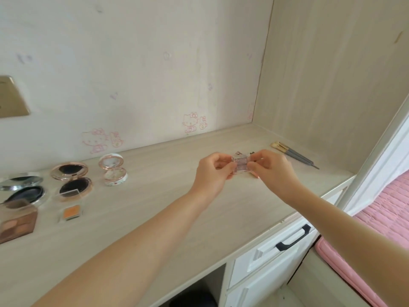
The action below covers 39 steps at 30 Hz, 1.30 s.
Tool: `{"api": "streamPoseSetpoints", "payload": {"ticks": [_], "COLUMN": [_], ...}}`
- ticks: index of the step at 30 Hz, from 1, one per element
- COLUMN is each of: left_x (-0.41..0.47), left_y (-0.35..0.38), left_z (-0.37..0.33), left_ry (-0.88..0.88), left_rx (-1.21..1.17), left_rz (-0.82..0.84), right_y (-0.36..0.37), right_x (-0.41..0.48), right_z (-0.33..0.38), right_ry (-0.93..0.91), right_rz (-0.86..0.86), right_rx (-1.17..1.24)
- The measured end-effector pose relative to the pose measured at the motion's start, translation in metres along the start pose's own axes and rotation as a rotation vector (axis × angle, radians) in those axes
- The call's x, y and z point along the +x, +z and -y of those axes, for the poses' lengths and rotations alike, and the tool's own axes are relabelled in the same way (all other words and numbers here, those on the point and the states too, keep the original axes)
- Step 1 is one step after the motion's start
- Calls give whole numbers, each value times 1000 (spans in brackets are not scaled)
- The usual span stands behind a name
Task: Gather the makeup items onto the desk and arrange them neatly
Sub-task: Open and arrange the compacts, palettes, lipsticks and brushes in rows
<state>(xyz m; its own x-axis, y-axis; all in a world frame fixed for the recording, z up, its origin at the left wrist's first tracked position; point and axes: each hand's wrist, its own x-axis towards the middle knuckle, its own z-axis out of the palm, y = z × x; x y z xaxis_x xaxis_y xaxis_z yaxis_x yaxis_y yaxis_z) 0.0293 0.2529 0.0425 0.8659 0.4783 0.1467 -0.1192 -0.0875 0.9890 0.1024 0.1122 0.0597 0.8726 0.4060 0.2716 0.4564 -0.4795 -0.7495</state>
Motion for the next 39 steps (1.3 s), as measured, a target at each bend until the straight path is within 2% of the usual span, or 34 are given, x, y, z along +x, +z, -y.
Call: {"api": "streamPoseSetpoints", "payload": {"ticks": [8, 17, 22, 30, 33, 39], "left_x": [-51, -97, -117, -144, -149, -155], "left_y": [-72, -144, -173, -199, -204, -206], "left_z": [-3, 2, 4, 7, 7, 3], "left_ry": [-75, -138, -166, -197, -206, -297], "left_rx": [-41, -1, -14, -106, -195, -544], "left_rz": [-51, -177, -237, -279, -262, -172], "right_y": [51, 106, 128, 145, 150, 159], "right_x": [-39, -73, -83, -101, -104, -106], "right_z": [40, 74, 90, 109, 115, 117], "right_ry": [-108, -389, -514, -601, -587, -556], "right_rz": [145, 367, 402, 435, 446, 487], "right_rx": [38, -112, -162, -187, -159, -65]}}
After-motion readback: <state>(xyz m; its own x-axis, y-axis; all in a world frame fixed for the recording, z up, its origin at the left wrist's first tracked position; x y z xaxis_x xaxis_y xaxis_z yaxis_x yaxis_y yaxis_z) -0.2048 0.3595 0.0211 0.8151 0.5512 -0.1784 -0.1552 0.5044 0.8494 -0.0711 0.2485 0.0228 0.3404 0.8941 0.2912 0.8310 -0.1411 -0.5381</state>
